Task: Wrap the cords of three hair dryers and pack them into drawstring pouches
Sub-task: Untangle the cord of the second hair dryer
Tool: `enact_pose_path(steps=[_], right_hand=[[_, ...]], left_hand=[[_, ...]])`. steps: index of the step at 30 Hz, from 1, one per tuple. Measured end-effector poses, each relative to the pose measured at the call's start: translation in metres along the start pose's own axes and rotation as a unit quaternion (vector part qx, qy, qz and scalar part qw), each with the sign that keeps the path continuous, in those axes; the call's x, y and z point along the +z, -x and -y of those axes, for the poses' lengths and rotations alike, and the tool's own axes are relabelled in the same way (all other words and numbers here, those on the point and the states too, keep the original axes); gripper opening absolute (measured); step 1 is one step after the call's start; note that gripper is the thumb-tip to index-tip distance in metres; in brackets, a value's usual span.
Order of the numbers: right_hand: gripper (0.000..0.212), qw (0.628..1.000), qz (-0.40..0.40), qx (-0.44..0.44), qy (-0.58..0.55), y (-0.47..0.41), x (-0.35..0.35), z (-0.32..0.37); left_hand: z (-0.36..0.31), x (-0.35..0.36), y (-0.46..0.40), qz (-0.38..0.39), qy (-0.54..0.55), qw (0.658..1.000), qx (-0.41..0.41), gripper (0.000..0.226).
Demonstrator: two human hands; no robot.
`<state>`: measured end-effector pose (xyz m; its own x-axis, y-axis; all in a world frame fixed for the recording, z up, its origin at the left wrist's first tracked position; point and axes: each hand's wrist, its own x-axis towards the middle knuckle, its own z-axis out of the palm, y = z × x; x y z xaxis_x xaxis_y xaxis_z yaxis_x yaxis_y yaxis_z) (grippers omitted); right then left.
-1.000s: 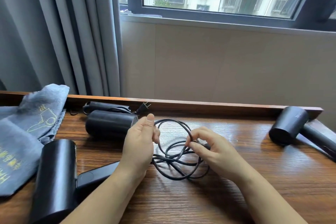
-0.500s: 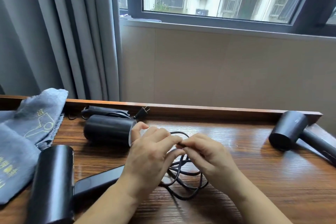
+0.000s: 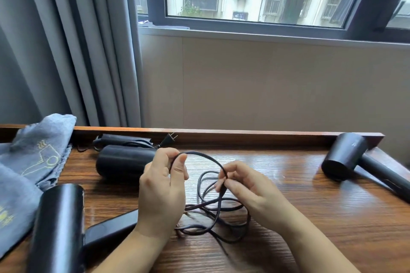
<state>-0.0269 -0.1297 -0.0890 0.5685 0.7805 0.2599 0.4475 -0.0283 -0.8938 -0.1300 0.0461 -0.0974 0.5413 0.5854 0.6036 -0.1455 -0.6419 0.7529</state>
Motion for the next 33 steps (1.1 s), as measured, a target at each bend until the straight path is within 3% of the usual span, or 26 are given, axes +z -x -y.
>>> enact_pose_path(steps=[3,5,7,9,11,16,20,24,27,29,33], right_hand=[[0.023,0.998,-0.055,-0.012,-0.007,-0.002,-0.001,-0.006],[0.031,0.995,-0.094,-0.026,0.036,-0.003,-0.002,-0.009],[0.030,0.986,-0.109,-0.052,0.114,-0.004,-0.001,-0.011],[0.025,0.978,-0.098,-0.081,0.165,-0.003,0.004,-0.011],[0.021,0.977,-0.081,-0.095,0.174,-0.003,0.007,-0.011],[0.034,0.989,-0.101,-0.025,0.104,-0.001,0.004,-0.007],[0.020,0.995,-0.083,0.024,0.044,-0.003,-0.001,-0.003],[0.008,0.994,-0.055,0.048,0.076,-0.004,-0.005,-0.008],[0.005,0.987,-0.130,0.021,0.088,-0.005,-0.005,-0.009],[0.020,0.979,-0.186,-0.016,0.077,-0.004,-0.006,-0.007],[0.015,0.970,-0.182,-0.078,0.144,-0.004,-0.002,-0.008]], left_hand=[[0.004,0.001,-0.004,0.023,-0.057,0.998,0.000,0.011],[0.006,0.001,-0.006,0.046,-0.173,0.983,0.046,0.031],[0.003,0.003,-0.004,0.082,-0.243,0.956,0.146,0.058],[-0.005,0.007,0.000,0.131,-0.236,0.925,0.266,0.057],[-0.006,0.012,0.004,0.170,-0.218,0.910,0.309,0.048],[0.005,0.002,-0.004,0.156,-0.150,0.957,0.192,0.034],[-0.005,-0.004,-0.005,0.072,-0.040,0.993,0.080,0.021],[-0.009,-0.003,-0.009,0.007,0.045,0.997,-0.064,0.022],[-0.001,-0.003,-0.013,0.015,0.036,0.991,-0.125,0.033],[-0.004,-0.002,-0.013,0.047,-0.040,0.996,-0.066,0.048],[-0.011,-0.001,-0.004,0.146,-0.073,0.966,0.203,0.060]])
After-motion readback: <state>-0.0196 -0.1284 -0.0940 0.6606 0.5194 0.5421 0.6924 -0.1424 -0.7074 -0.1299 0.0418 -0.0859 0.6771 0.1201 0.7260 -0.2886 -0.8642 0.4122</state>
